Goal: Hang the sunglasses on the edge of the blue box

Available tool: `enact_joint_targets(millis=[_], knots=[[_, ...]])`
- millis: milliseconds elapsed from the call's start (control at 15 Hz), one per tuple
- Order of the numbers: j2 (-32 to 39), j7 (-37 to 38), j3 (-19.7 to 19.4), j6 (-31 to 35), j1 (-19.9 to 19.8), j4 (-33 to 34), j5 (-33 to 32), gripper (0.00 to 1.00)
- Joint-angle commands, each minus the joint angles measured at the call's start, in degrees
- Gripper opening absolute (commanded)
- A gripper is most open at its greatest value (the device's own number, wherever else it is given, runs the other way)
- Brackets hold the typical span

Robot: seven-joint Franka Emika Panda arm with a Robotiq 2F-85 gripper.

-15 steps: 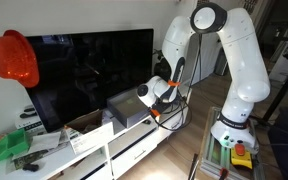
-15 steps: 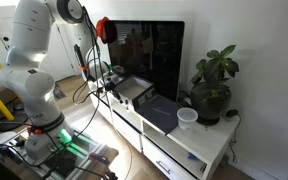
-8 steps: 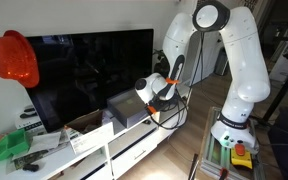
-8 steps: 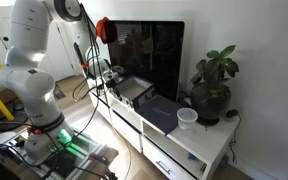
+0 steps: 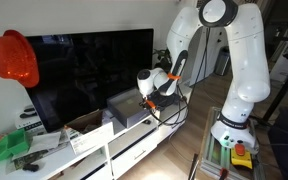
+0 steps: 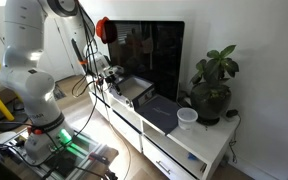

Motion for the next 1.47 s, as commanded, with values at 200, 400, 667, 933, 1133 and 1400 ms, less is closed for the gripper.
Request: enact_joint_targets(millis=[200,400,667,933,1133,1400], knots=[[-13.96,-22.77,-1.77,15.52,-6.80,-9.98,0.31,1.00],[-16.91,-35.15,1.29,20.54,-12.67,-14.03,8.36,1.00],[-19.85,-52.35,7.51,19.53,-18.59,-18.55,24.37,1.00],[-23.82,-69.96,12.75,12.83,-22.04,-18.94,42.68,1.00],[-28.53,-79.99,4.84,4.00,-14.14,-17.07,52.27,1.00],[-34.89,-83.78,-1.23,-7.42,-12.12,-14.42,45.98,1.00]])
